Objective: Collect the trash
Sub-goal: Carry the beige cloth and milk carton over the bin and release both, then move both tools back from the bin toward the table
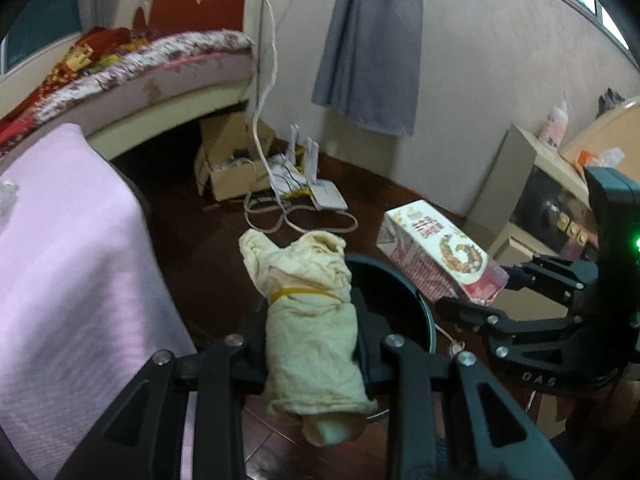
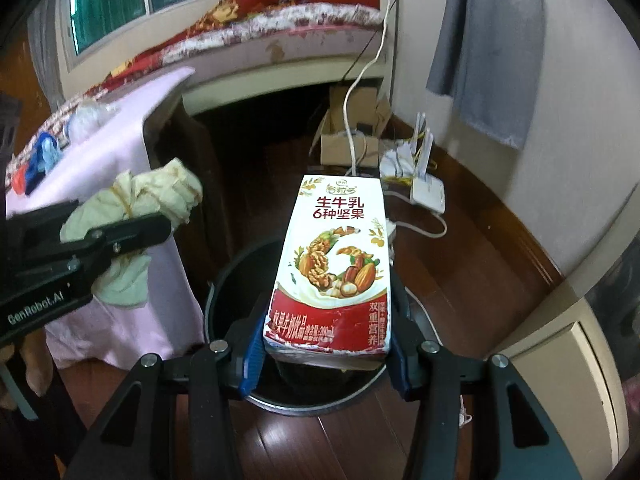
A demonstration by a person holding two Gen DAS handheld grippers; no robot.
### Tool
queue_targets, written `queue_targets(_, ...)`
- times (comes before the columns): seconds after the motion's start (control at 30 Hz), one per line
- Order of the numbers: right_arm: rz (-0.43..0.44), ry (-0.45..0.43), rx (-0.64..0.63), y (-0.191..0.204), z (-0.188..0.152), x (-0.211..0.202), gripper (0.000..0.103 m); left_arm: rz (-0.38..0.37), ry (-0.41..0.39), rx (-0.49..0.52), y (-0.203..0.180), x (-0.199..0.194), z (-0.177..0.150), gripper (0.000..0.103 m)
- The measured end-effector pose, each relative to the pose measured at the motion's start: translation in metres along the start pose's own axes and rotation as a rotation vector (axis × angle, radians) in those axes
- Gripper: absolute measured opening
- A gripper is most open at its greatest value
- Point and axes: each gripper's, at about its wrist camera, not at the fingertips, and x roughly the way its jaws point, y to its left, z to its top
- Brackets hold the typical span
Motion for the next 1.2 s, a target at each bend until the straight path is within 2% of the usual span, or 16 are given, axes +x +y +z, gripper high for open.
queue_targets(0.33, 0.032, 0.107, -0.037, -0.008, -0.02, 0.049, 0.053, -0.055, 0.147, -0.01, -0.001, 0.054, -0.015, 0.034)
queue_targets(0.43, 0.05, 0.123, -0.054, -0.008, -0.02, 0.059, 0.053, -0.082, 0.18, -0.027, 0.0, 0.065, -0.019, 0.038)
queue_targets(0.47, 0.062, 0.134, -0.061, -0.007, -0.019, 0.063, 0.053, -0.084, 0.18, -0.033, 0.001, 0.067, -0.019, 0.049)
queue_targets(0.5, 0.065, 0.146, -0.08, -0.005, -0.02, 0.067, 0.053, -0.075, 0.18, -0.038, 0.002, 0.068, -0.02, 0.071)
queue_targets(0.53, 0.038, 0.159, -0.098, -0.002, -0.021, 0.072, 0.063, -0.064, 0.169, -0.057, 0.005, 0.066, -0.02, 0.08)
queue_targets(0.57, -0.012, 0.168, -0.113, -0.001, -0.022, 0.077, 0.083, -0.058, 0.154, -0.073, 0.008, 0.063, -0.02, 0.092)
queue_targets(0.6, -0.044, 0.159, -0.113, -0.002, -0.024, 0.078, 0.092, -0.04, 0.136, -0.088, 0.011, 0.059, -0.02, 0.096)
queue_targets(0.63, -0.057, 0.148, -0.103, -0.004, -0.025, 0.078, 0.101, -0.022, 0.131, -0.094, 0.014, 0.058, -0.021, 0.096)
queue_targets(0.7, -0.066, 0.148, -0.095, -0.006, -0.027, 0.08, 0.103, 0.032, 0.127, -0.106, 0.02, 0.056, -0.022, 0.099)
queue_targets(0.83, -0.08, 0.143, -0.073, -0.011, -0.027, 0.079, 0.103, 0.085, 0.129, -0.125, 0.028, 0.052, -0.027, 0.103)
queue_targets(1.2, -0.085, 0.129, -0.04, -0.009, -0.023, 0.065, 0.103, 0.122, 0.095, -0.112, 0.031, 0.027, -0.026, 0.103)
